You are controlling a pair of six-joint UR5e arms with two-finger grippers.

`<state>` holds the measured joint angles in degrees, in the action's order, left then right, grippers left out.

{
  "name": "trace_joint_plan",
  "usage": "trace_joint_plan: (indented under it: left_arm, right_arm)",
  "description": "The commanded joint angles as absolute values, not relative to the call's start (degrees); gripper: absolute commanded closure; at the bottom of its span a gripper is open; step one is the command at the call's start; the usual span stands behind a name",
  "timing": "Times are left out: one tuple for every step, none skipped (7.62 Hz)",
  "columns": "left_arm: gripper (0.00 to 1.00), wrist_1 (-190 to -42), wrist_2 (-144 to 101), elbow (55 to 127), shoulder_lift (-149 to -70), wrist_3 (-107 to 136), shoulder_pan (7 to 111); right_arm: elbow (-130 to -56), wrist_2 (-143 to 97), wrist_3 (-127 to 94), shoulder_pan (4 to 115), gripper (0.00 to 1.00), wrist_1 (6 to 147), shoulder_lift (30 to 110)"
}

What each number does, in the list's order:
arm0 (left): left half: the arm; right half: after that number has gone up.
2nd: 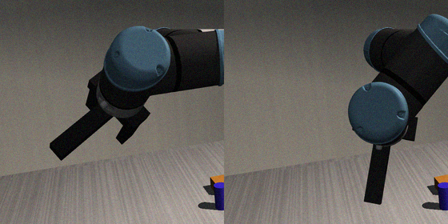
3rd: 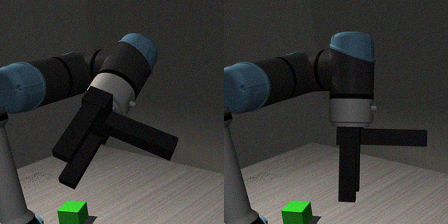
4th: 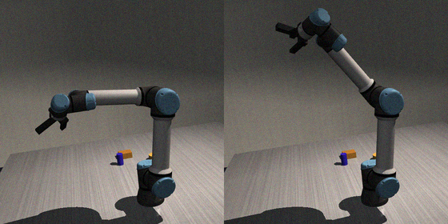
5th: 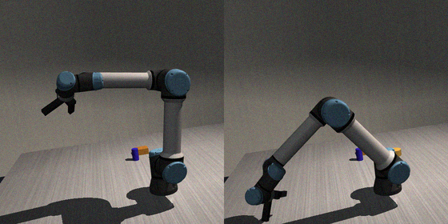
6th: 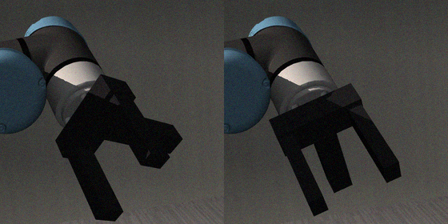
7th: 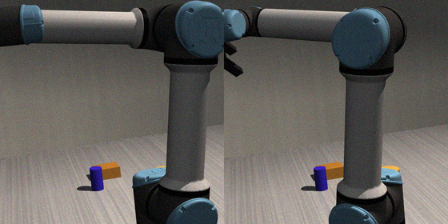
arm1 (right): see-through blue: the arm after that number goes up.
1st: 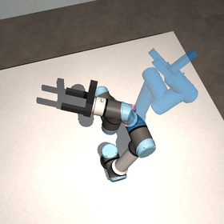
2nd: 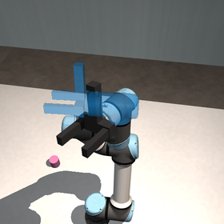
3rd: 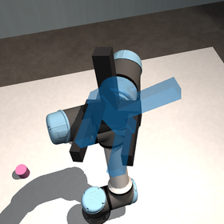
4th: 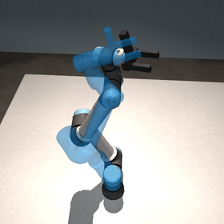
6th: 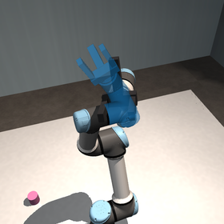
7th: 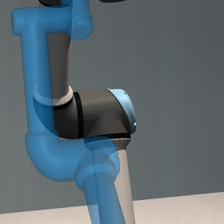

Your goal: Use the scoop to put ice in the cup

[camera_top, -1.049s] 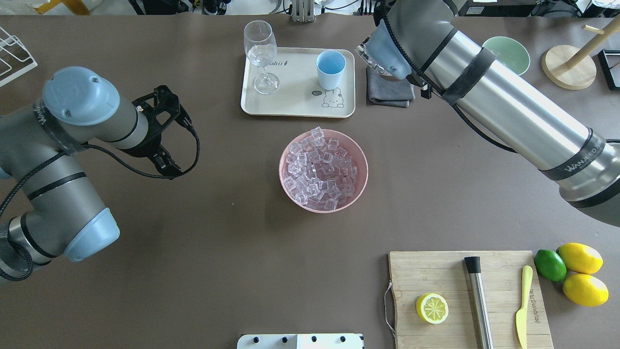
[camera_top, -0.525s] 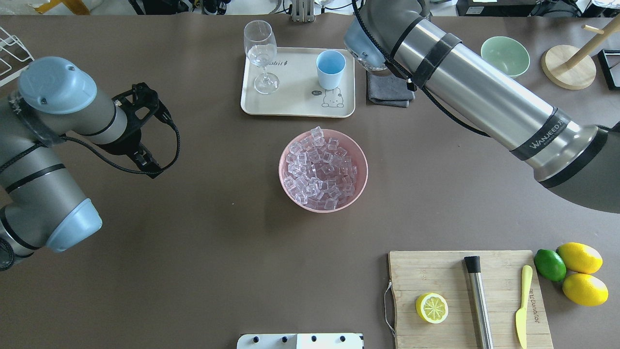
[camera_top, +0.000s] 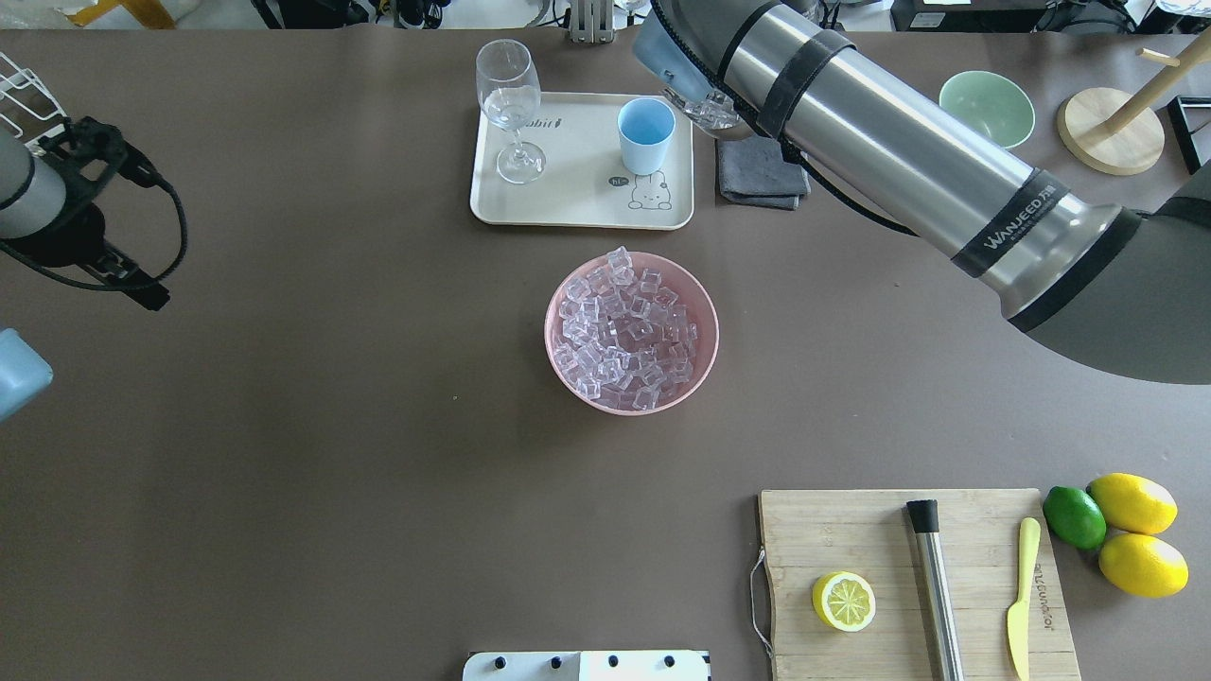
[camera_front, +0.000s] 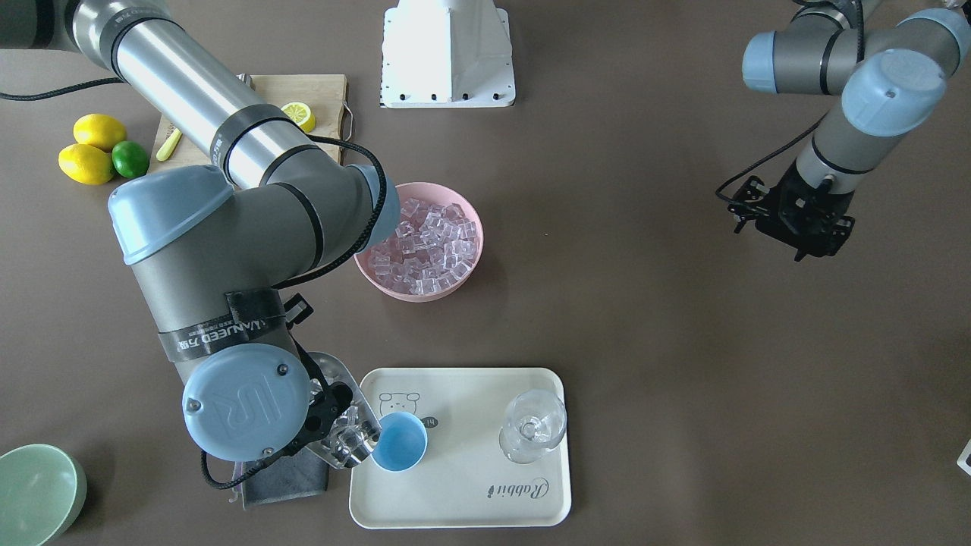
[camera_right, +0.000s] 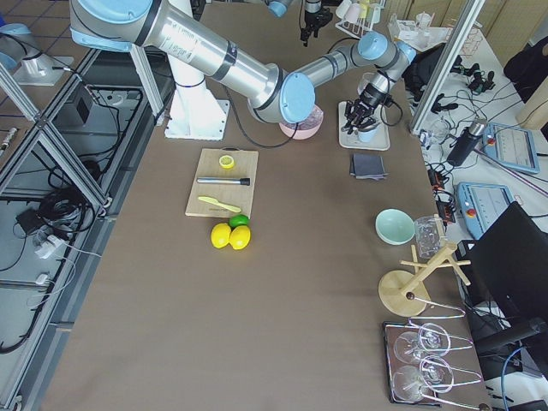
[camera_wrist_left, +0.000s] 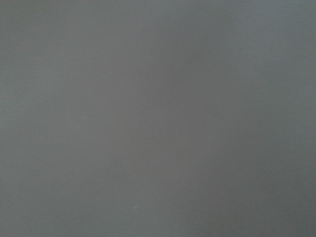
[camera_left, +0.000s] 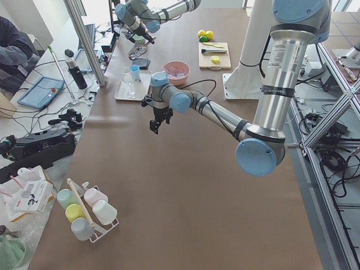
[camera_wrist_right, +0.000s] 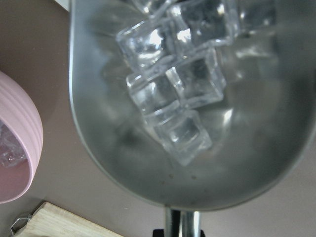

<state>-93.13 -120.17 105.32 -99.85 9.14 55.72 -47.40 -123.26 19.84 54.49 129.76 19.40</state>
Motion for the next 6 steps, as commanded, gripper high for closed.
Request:
trace_joint_plan:
  left_arm:
    - [0.02, -92.9, -124.85, 102.5, -92.67, 9.23, 67.28]
    - [0.02, -92.73, -129.42, 100.57, -91.68, 9.32, 72.2]
    - [0.02, -92.72, -133.38, 99.68, -89.15, 9.32, 77.29]
    - [0.02, -92.55, -134.9, 99.41, -88.25, 9.23, 80.04]
    - [0.02, -92.46, -134.91, 99.23, -86.94, 9.23, 82.85]
    - [0.02, -92.37, -135.0, 98.62, -85.18, 9.05, 88.97]
  right_arm:
    - [-38.18, -121.73, 26.25, 54.4, 1.0, 129.99, 14.34]
    - [-36.32, -120.42, 27.93, 53.97, 1.0, 131.47, 13.02]
    - [-34.3, -120.24, 29.43, 53.62, 1.0, 132.01, 11.88]
    - [-32.8, -119.97, 31.1, 53.27, 1.0, 132.97, 10.82]
    - [-31.65, -119.01, 32.77, 52.91, 1.0, 133.76, 10.2]
    - [-30.34, -118.31, 34.87, 52.48, 1.0, 133.94, 9.5]
